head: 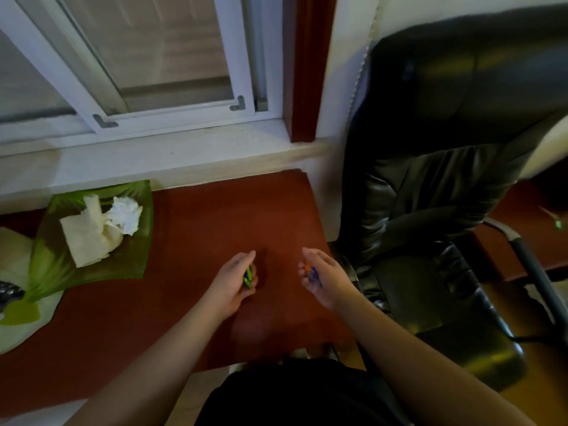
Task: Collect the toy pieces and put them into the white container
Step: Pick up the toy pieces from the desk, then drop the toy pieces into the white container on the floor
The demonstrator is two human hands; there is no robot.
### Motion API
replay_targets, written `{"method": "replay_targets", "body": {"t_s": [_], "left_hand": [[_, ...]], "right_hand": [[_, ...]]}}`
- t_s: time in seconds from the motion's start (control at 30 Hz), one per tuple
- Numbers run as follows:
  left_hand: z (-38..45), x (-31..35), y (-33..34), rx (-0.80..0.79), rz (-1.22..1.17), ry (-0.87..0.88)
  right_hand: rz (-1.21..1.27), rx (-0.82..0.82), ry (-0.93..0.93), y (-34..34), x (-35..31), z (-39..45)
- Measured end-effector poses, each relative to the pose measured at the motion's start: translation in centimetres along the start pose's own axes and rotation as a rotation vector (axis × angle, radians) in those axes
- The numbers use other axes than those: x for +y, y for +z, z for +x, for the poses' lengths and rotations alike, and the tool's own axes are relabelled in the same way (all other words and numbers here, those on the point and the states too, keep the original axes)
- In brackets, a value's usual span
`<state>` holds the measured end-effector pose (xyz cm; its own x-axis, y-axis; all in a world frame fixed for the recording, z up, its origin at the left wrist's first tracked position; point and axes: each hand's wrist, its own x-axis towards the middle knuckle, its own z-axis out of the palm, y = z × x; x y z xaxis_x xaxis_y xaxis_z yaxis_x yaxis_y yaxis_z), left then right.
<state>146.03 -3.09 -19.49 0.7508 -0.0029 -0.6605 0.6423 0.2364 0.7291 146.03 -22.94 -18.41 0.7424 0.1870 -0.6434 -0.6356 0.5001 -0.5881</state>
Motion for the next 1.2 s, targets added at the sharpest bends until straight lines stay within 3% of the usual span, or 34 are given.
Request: {"method": "replay_targets", "body": {"t_s": [0.2,0.43,0.67,0.8,1.2], "left_hand": [[-1.2,0.6,2.9,-0.112,0.554,0.186],[-1.0,0.7,4.8,-0.348,0.866,0.158],[-2.6,-1.8,10.3,-0.663,1.138,0.199],[-5.9,-4.1,14.7,-0.834,1.292,0.232],[-22.8,-14.9,28.3,-1.242,1.602,0.547]], "right_hand": [[-0.645,0.187,-0.216,-2.7,-1.0,-3.0],[-0.887,0.458,-0.314,-3.3,0.0,-7.6],[-0.73,0.716,-0.342,-6.7,3.3,-15.0],[-0.677,0.944,-0.385,-10.1,6.8,-19.7],[-0.236,1.378,-0.406,-19.9,19.1,-38.8]]}}
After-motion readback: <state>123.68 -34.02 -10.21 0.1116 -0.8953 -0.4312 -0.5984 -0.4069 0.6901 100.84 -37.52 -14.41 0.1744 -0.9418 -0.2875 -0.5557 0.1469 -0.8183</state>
